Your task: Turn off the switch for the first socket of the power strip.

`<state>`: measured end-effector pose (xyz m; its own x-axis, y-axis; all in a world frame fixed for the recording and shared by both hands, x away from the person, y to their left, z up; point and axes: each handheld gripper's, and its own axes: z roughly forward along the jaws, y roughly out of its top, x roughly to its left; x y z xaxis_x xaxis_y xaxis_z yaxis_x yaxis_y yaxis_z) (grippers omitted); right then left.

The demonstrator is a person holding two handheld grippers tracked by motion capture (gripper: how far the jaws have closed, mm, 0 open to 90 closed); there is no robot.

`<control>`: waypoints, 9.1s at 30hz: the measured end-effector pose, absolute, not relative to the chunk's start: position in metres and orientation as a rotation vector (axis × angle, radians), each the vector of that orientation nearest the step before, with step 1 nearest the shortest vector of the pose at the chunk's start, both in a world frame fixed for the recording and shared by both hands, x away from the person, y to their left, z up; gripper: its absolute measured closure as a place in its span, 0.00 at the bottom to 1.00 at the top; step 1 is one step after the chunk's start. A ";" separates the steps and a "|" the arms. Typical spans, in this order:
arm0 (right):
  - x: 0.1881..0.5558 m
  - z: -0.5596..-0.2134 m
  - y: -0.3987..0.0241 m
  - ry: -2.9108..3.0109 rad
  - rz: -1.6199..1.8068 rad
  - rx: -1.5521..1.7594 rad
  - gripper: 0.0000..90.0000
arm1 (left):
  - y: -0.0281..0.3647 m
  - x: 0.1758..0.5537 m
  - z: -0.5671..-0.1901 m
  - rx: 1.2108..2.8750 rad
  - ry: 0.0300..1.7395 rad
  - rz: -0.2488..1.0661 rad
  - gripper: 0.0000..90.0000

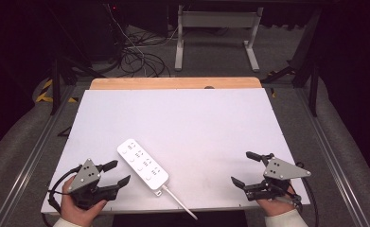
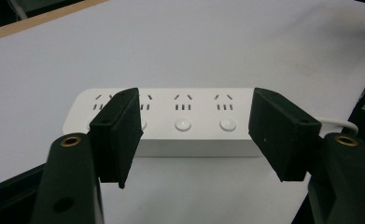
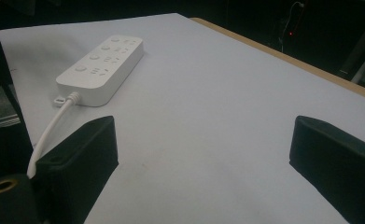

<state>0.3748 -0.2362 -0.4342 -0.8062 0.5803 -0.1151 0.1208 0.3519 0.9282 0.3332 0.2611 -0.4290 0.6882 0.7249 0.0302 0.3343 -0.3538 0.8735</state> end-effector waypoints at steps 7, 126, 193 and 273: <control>0.375 -0.435 -0.236 2.192 1.451 0.615 0.09 | 0.257 0.338 -0.419 1.977 0.815 0.535 0.47; 0.377 -0.438 -0.234 2.229 1.468 0.597 0.09 | 0.158 0.409 -0.427 2.638 0.945 0.113 1.00; 0.375 -0.438 -0.234 2.239 1.460 0.595 0.09 | 0.167 0.393 -0.403 2.491 0.915 0.226 1.00; 0.374 -0.438 -0.236 2.227 1.462 0.599 0.08 | 0.292 0.355 -0.417 1.963 0.682 0.509 0.10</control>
